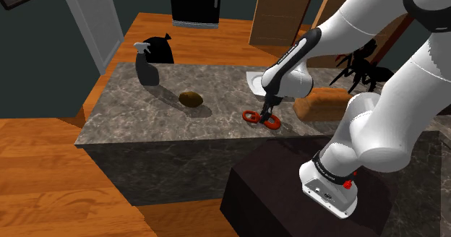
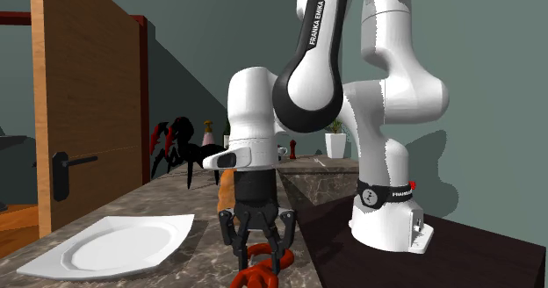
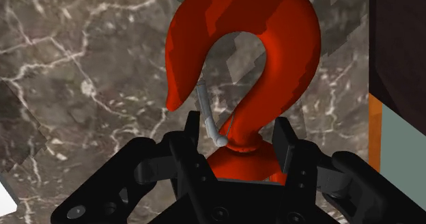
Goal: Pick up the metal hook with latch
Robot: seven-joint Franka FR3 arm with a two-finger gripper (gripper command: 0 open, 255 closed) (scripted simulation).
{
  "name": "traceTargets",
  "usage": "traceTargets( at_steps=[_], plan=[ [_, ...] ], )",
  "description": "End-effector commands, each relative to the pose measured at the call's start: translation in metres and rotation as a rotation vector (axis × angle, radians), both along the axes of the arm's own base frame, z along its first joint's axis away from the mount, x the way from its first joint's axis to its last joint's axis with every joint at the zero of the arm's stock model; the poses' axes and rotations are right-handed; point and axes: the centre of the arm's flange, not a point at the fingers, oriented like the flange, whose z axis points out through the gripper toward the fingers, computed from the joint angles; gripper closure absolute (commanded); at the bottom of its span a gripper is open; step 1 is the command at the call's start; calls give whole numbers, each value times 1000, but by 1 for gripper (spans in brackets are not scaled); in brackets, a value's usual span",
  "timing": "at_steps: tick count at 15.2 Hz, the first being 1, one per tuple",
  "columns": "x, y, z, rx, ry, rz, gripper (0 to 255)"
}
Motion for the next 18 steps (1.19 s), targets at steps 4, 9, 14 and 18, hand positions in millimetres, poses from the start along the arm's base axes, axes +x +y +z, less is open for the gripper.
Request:
traceTargets(
  at_steps=[4, 9, 14, 18],
  plan=[
    [0, 0, 16, 0, 1, -1, 255],
    [0, 0, 42, 0, 1, -1, 255],
    [0, 0, 69, 0, 1, -1, 255],
    [0, 0, 80, 0, 1, -1, 255]
  ],
)
